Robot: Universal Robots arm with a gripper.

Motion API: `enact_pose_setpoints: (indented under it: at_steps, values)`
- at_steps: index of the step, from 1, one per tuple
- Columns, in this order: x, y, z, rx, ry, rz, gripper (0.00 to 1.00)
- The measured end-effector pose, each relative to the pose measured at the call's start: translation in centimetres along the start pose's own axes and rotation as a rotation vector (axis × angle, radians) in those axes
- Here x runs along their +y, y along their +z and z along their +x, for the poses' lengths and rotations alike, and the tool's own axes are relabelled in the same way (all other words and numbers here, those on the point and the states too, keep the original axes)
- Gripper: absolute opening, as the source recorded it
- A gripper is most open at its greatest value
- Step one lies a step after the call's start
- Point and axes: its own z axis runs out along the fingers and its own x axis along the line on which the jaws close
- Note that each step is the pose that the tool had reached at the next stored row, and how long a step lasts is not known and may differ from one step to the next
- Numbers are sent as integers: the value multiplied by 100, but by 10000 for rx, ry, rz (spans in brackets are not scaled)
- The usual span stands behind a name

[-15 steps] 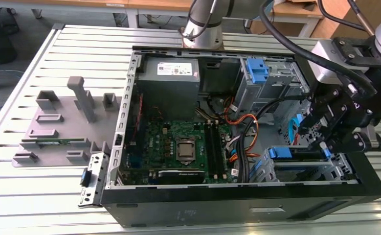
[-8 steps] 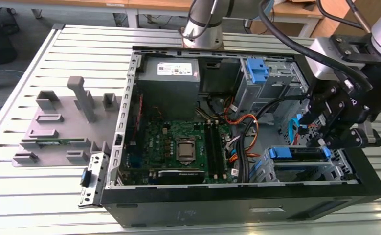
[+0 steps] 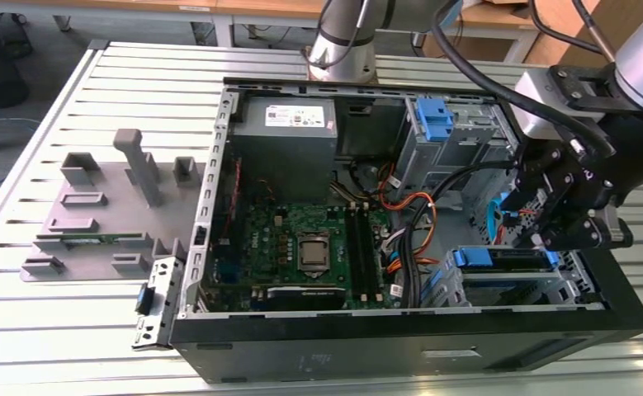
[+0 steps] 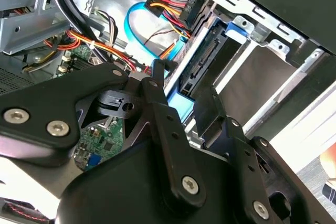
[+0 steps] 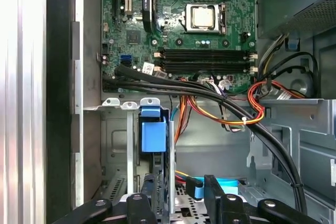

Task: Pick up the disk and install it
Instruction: 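Insert the first disk wire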

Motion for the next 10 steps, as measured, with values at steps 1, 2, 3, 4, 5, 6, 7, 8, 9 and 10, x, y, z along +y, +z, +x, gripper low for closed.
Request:
enact_pose_setpoints:
  at_steps: [1, 2, 3, 4, 5, 6, 7, 8, 9, 10]
  values:
    - [-1, 12, -3, 0, 0, 0, 49]
    - [-2, 26, -7, 1, 0, 0, 49]
    - [-3, 40, -10, 2, 0, 0, 49]
    - [-4, 55, -13, 5, 0, 0, 49]
    - [-4, 72, -15, 7, 1, 0, 49]
    - [-5, 85, -16, 10, 1, 0, 49]
    - [-5, 95, -16, 16, 0, 0, 49]
    - [-5, 100, -16, 23, 0, 1, 49]
    - [-5, 101, -16, 27, 1, 1, 49]
    - [-5, 101, -16, 28, 1, 0, 49]
